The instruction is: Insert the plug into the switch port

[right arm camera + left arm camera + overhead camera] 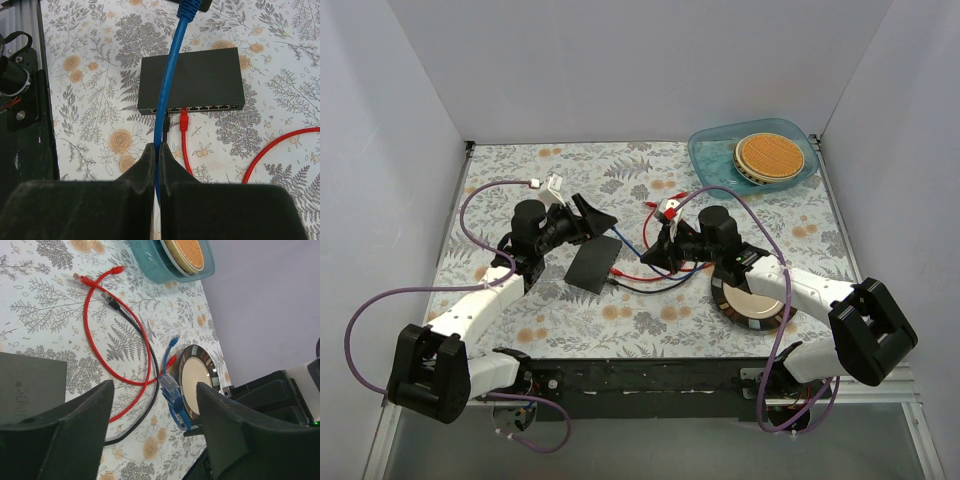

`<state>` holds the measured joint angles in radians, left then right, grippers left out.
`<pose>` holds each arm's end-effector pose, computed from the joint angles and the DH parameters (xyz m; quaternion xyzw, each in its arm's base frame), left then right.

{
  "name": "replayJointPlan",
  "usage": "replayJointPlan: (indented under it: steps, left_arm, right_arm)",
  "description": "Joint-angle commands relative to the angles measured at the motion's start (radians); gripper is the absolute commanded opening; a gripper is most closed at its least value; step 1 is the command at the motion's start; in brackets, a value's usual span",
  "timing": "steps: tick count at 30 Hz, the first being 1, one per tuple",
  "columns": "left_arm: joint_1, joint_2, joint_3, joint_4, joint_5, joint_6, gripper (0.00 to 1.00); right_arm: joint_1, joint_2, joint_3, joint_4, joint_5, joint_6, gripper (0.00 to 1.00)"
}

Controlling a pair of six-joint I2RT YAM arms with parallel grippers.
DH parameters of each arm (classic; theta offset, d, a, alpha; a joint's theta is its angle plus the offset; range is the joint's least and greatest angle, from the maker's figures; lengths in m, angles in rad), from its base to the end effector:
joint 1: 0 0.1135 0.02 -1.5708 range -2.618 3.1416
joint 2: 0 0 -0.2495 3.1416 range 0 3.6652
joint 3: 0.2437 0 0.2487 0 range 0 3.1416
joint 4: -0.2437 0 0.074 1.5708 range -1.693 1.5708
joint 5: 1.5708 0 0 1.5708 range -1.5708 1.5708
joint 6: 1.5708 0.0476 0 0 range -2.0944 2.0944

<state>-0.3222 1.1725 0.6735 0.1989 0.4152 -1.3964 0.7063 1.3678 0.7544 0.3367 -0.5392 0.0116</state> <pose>0.2559 -0.1057 0.2459 -0.2979 0.7393 -0.5481 0.2535 0.2216 0.2211 0.2366 -0.4128 0.6685 0.4031 0.4694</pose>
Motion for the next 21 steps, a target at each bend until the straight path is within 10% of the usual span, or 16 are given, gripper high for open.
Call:
replayJointPlan:
  steps: [1, 9, 11, 14, 21]
  left_arm:
    - [0.0, -0.033, 0.006, 0.042, 0.048, 0.0, 0.59]
    - [0.0, -0.03, 0.008, 0.063, 0.056, -0.018, 0.23]
    - [0.0, -0.031, 0.009, 0.062, 0.062, -0.015, 0.01]
    - [-0.002, -0.039, 0.002, 0.068, 0.069, -0.01, 0.0]
    - [-0.037, -0.065, -0.037, 0.123, 0.097, -0.006, 0.0]
  right_arm:
    - [-0.001, -0.004, -0.007, 0.015, -0.024, -0.009, 0.01]
    - [0.001, 0.027, 0.011, -0.007, -0.067, -0.009, 0.01]
    - [-0.001, 0.036, 0.016, -0.011, -0.076, -0.039, 0.01]
    - [0.001, 0.053, 0.029, 0.005, -0.073, -0.019, 0.03]
    - [0.002, 0.079, 0.134, 0.12, -0.019, 0.111, 0.59]
